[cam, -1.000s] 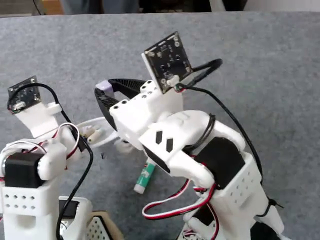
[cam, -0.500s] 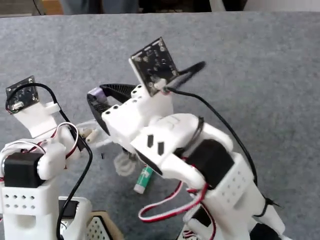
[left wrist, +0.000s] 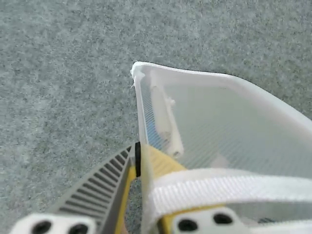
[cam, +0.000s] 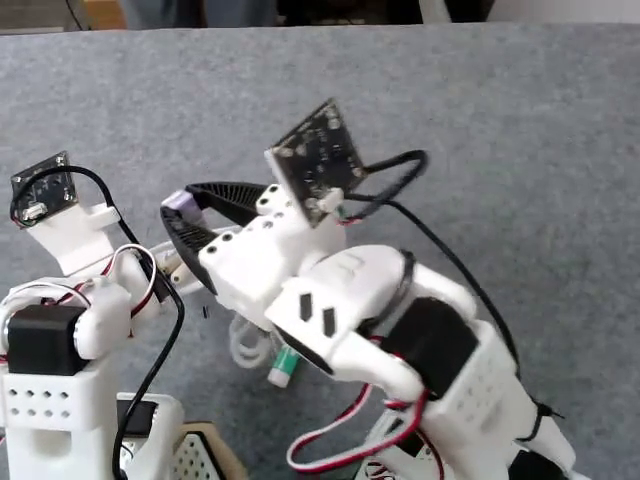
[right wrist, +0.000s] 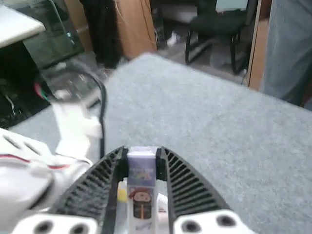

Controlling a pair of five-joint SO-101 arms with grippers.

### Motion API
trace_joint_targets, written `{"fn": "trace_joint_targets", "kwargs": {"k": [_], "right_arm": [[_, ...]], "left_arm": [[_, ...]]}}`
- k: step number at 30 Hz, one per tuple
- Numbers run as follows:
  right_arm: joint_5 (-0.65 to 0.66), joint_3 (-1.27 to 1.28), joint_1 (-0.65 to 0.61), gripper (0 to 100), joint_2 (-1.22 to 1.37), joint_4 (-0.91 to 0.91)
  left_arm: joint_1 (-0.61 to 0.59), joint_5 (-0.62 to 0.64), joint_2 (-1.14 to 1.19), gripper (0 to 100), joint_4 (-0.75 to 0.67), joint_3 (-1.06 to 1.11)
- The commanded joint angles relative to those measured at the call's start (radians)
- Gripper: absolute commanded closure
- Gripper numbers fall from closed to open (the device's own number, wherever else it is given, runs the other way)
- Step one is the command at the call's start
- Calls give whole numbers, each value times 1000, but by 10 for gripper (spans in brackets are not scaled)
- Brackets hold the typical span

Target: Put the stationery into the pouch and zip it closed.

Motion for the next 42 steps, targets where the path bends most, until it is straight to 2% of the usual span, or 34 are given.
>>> {"fn": "trace_joint_targets", "kwargs": {"k": [1,15,19,24,27,42], "right_arm": [[3,70,-11,986,-21,-64],[9,173,80,986,-16,-252],[32,174,81,986,-16,-244],[215,183,77,985,-21,-123],[270,216,77,985,-22,-78],[284,308,74,985,-199,-84]], "left_arm": [[-15,-9,-12,972,-35,-7],[-10,-9,-14,972,-32,-8],[-10,-9,-14,972,-32,-7],[-12,-9,-14,972,-32,-7],[-12,-9,-14,972,-34,-7],[-15,-9,-14,972,-38,-7]]}}
